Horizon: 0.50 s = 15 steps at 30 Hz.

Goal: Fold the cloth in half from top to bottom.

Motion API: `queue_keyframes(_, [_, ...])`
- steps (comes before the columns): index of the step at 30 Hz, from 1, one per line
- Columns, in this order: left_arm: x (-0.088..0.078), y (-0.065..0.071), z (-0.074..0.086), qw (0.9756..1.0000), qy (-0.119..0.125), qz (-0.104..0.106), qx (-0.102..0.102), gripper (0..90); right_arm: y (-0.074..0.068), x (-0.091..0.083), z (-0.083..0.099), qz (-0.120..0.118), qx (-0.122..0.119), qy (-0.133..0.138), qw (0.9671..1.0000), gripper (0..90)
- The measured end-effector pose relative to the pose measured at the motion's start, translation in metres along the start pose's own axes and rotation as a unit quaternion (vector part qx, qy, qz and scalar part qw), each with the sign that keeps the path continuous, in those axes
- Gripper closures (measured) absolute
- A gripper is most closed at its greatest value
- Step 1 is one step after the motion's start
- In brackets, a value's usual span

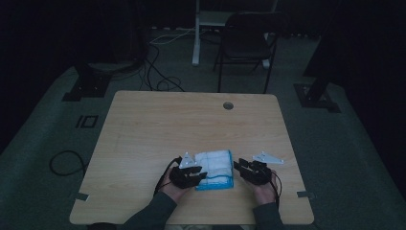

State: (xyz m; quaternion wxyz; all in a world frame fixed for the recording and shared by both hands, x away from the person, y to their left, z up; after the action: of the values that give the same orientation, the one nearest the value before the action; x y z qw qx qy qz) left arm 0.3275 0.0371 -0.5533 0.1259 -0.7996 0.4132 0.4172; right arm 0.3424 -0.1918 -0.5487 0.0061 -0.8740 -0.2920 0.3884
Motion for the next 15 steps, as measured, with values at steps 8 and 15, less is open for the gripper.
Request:
queue_keyframes(8, [-0.002,0.004,0.01,1.0,0.001,0.001,-0.002,65.0,0.005,-0.002,0.004,0.004,0.009,0.0,1.0,65.5])
queue_keyframes(15, [-0.008,0.0,0.02,0.9998,0.01,0.002,-0.016,64.3,0.012,-0.002,0.004,0.014,0.014,0.001,0.9998,65.3])
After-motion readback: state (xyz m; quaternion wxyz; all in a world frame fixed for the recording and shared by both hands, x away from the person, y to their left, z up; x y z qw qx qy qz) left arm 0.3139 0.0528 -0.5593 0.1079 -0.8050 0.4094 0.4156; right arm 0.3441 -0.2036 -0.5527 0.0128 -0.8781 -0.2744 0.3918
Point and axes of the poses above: each handheld gripper's, and its own axes: x roughly forward along the jaws, z roughly out of its underside, y roughly to its right, the point moved 5 cm from there along x, roughly forward along the jaws, and after that the axes turned 12 degrees about -y, right-handed, at the moved point
